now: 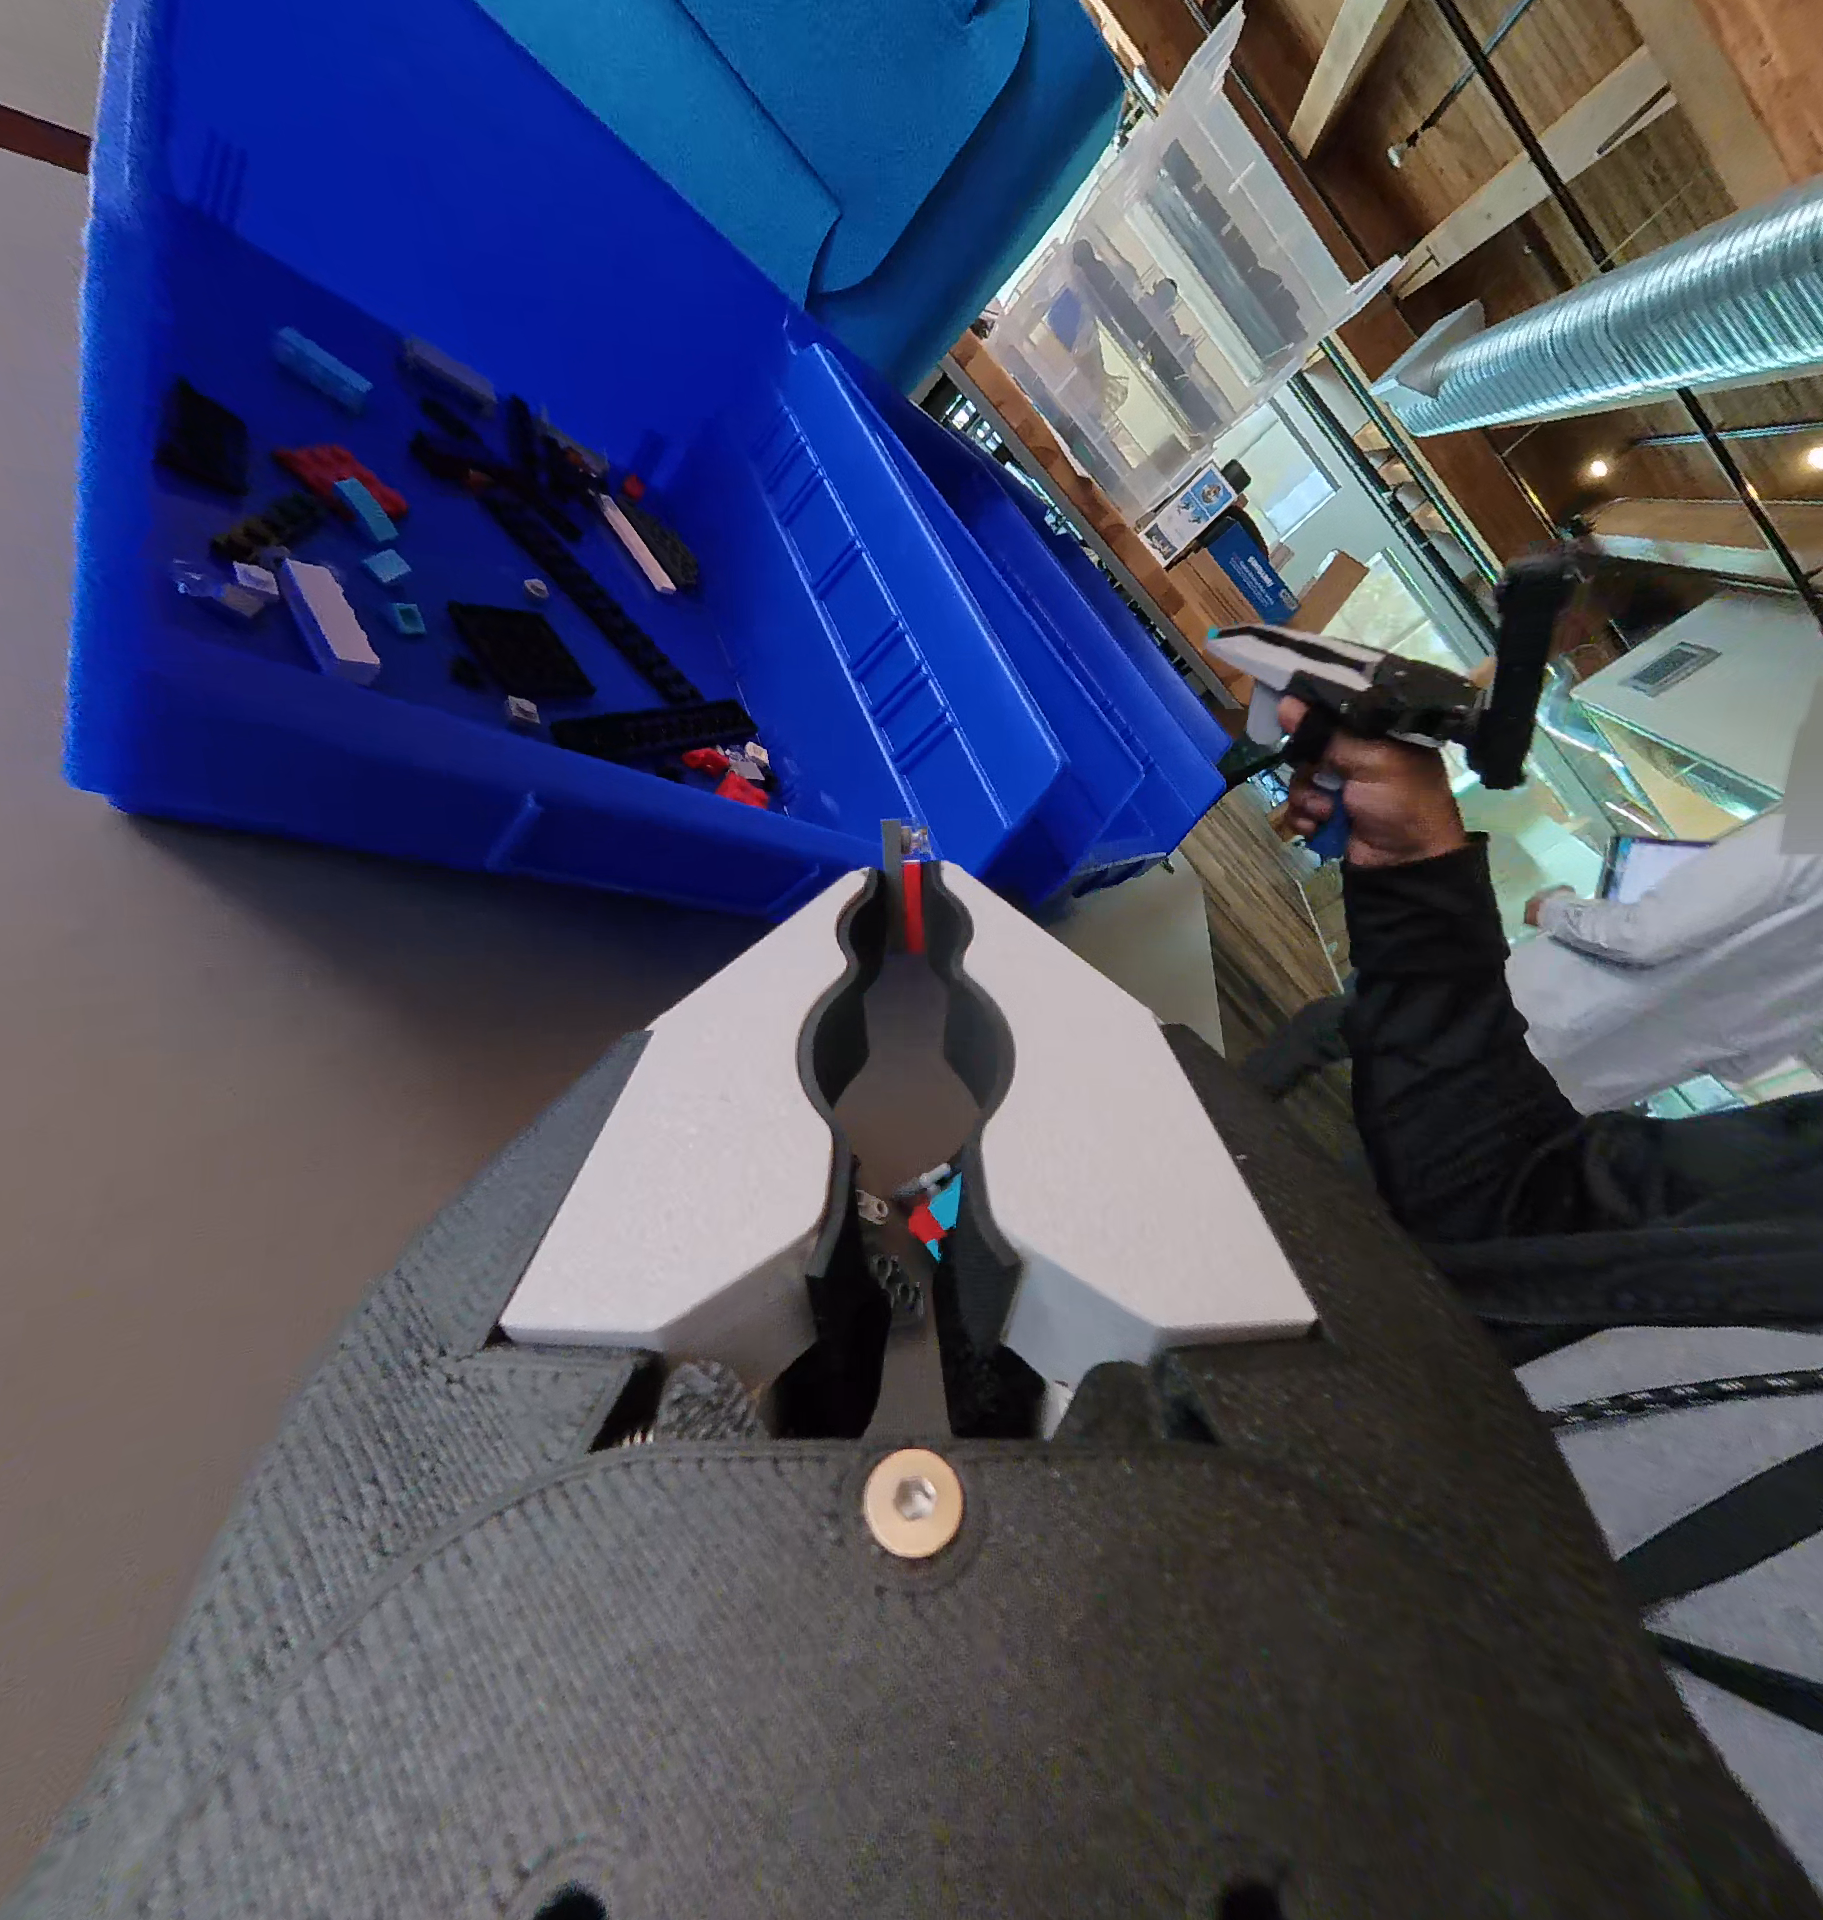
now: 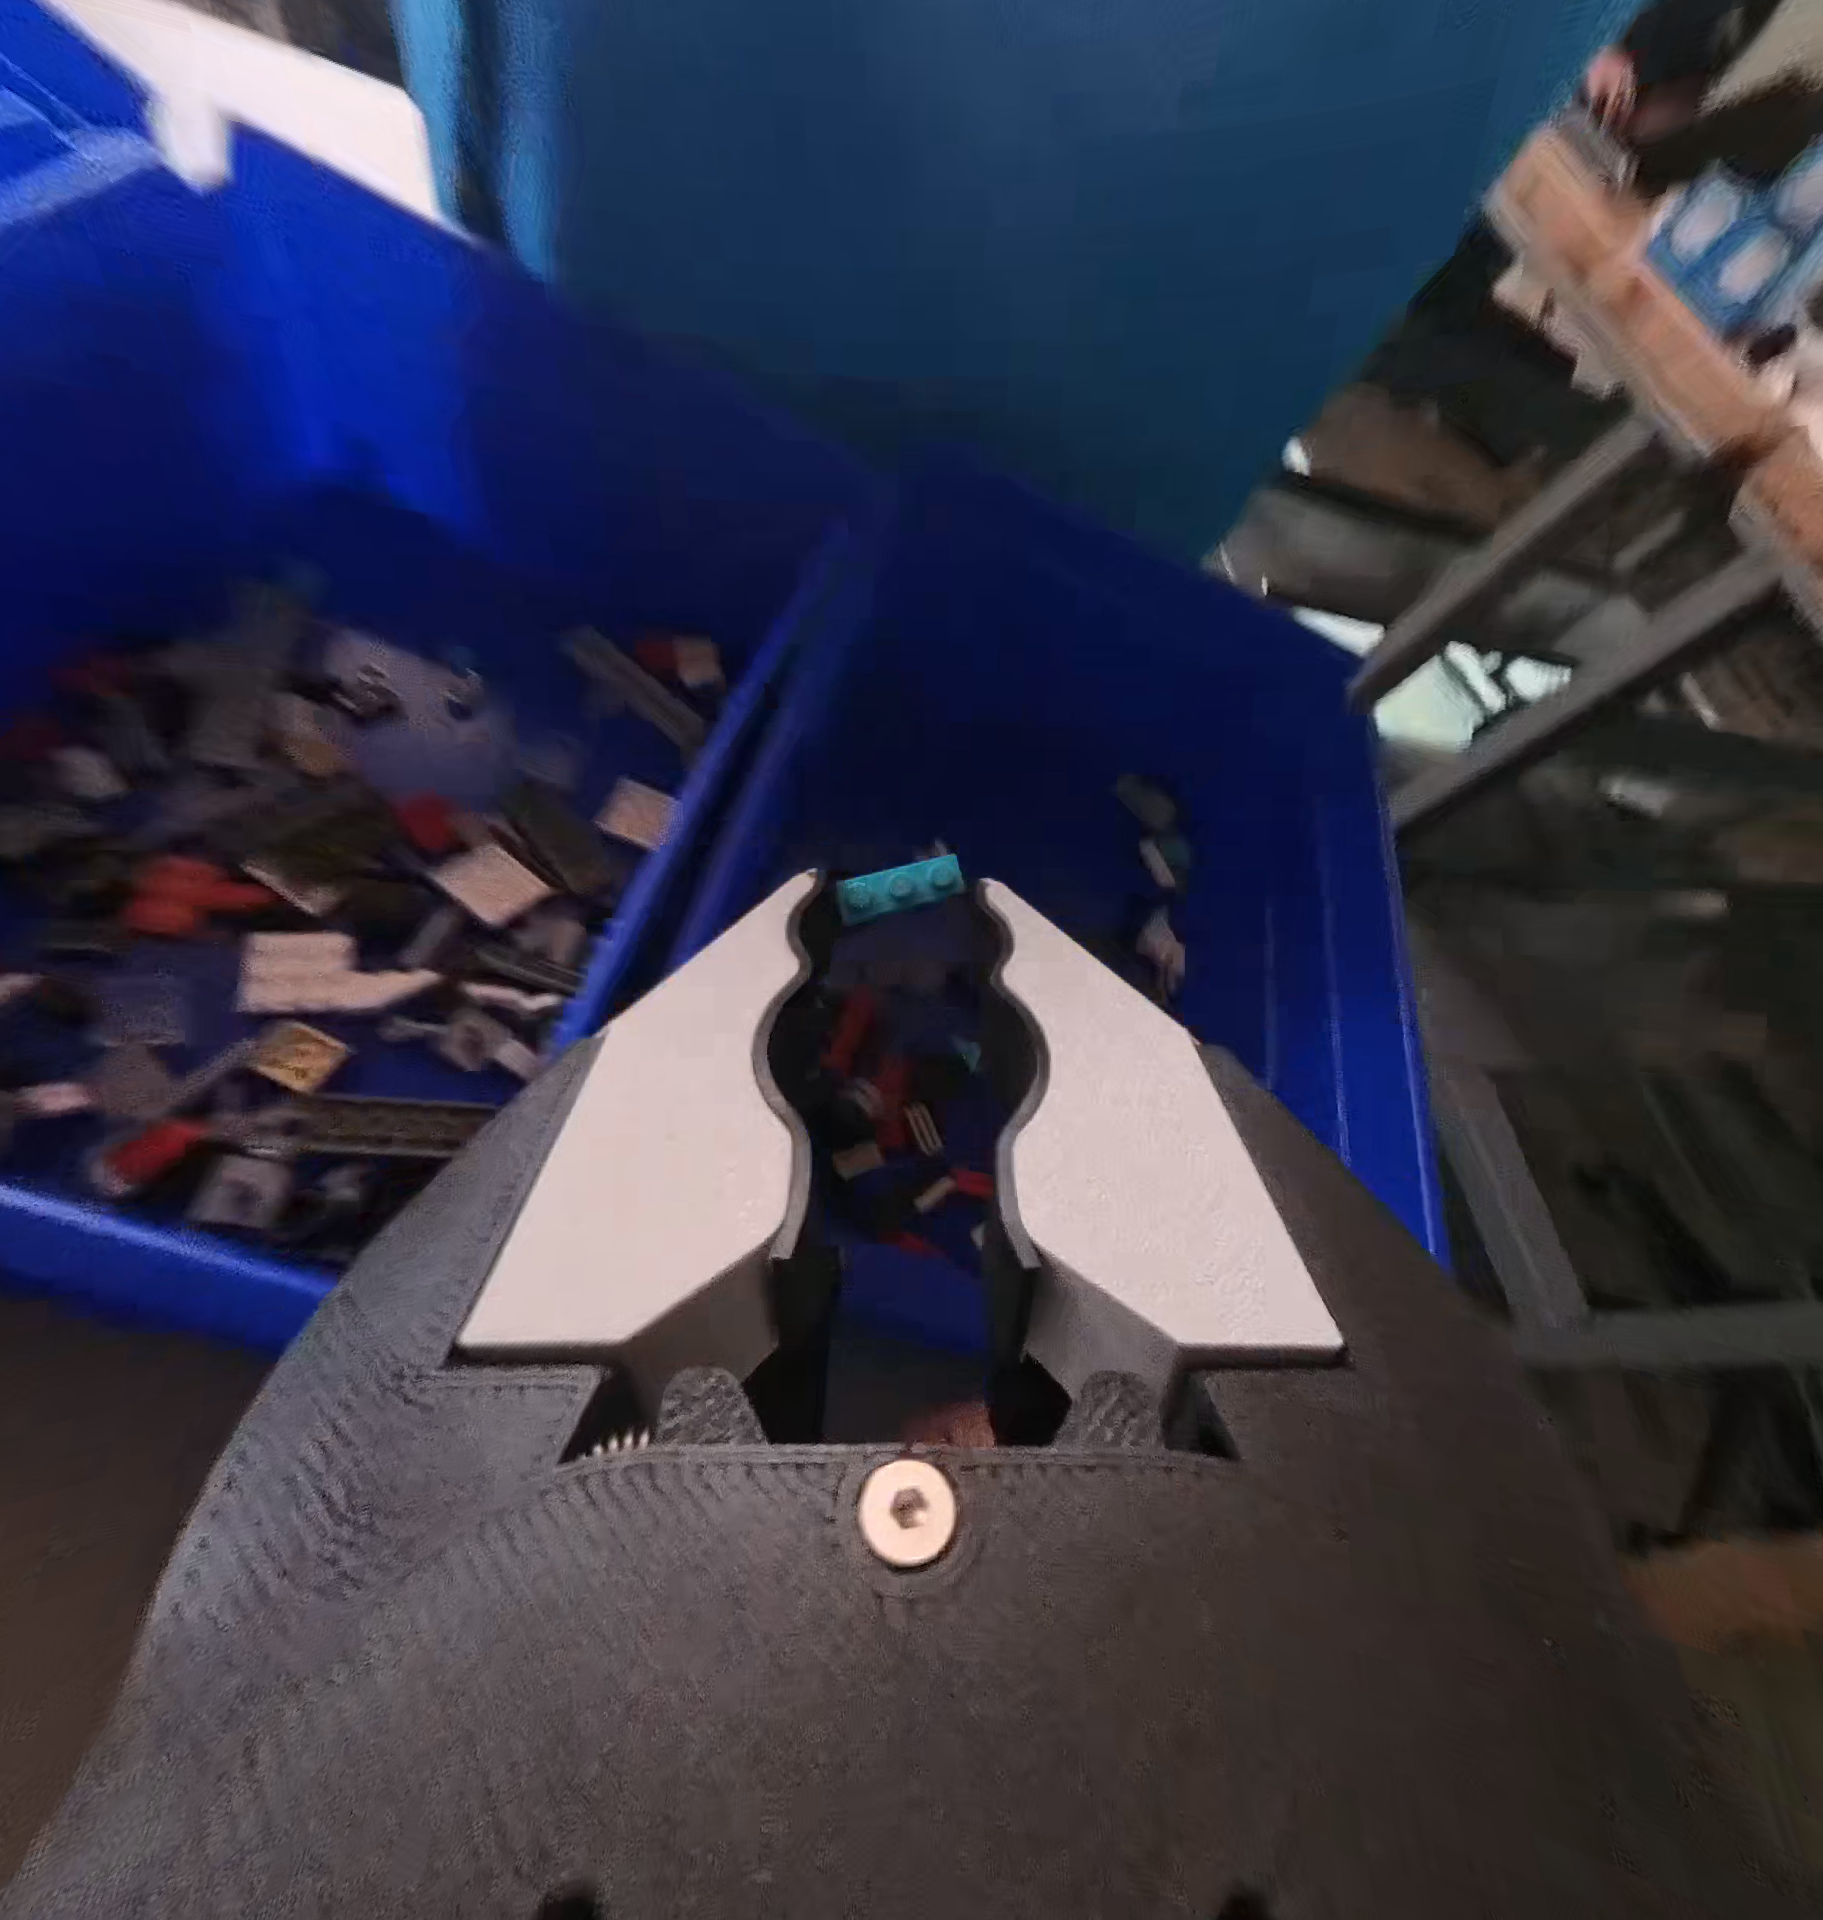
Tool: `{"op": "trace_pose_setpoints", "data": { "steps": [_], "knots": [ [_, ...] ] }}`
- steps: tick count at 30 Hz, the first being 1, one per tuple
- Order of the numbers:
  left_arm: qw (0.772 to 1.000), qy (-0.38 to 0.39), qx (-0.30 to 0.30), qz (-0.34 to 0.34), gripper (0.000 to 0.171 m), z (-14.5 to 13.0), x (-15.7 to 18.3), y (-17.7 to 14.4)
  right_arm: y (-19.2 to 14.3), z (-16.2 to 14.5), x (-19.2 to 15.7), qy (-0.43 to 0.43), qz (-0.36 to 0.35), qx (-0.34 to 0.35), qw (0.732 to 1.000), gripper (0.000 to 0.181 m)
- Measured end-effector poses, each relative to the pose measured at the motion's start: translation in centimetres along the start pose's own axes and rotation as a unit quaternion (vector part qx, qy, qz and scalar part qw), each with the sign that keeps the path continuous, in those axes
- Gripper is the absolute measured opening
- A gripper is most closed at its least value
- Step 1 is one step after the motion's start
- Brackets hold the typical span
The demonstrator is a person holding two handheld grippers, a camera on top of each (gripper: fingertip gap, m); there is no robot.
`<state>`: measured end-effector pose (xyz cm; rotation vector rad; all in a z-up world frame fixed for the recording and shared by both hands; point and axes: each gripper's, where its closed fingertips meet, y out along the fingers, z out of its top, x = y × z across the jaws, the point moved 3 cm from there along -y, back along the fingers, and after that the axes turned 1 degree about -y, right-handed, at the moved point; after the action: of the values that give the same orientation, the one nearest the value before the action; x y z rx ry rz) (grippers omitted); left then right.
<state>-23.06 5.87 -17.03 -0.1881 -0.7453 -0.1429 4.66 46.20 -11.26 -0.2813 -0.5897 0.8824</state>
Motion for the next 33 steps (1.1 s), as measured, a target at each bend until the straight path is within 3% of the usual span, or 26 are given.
{"op": "trace_pose_setpoints", "data": {
  "steps": [4,10,14,19,22,25,29,33],
  "knots": [
    [1.000,-0.002,-0.002,0.001,0.007,-0.3,-0.2,0.3,1.8,-1.8,1.4,0.018,0.002,-0.022,1.000,0.031],
    [1.000,-0.001,-0.011,-0.012,0.007,-0.7,0.3,0.6,-0.4,2.1,-1.7,-0.002,0.039,0.046,0.998,0.032],
    [0.999,-0.012,-0.012,-0.051,0.007,-0.6,1.3,0.6,-4.5,7.2,-11.0,-0.072,0.162,0.151,0.973,0.031],
    [0.990,-0.067,-0.022,-0.119,0.007,-1.0,2.2,0.6,-8.1,9.5,-27.5,-0.163,0.388,0.236,0.876,0.029],
    [0.983,-0.105,-0.026,-0.148,0.007,-1.2,2.2,0.6,-8.1,9.1,-34.8,-0.192,0.453,0.245,0.835,0.030],
    [0.980,-0.113,-0.033,-0.158,0.007,-1.5,2.2,0.7,-7.3,9.5,-38.6,-0.222,0.442,0.268,0.827,0.033],
    [0.980,-0.113,-0.045,-0.158,0.007,-1.7,2.1,0.7,-7.0,9.9,-41.0,-0.240,0.441,0.295,0.813,0.033],
    [0.992,-0.067,-0.083,-0.068,0.007,-2.2,-0.1,0.3,-6.3,8.9,-41.5,-0.260,0.457,0.272,0.806,0.032]
  ]
}}
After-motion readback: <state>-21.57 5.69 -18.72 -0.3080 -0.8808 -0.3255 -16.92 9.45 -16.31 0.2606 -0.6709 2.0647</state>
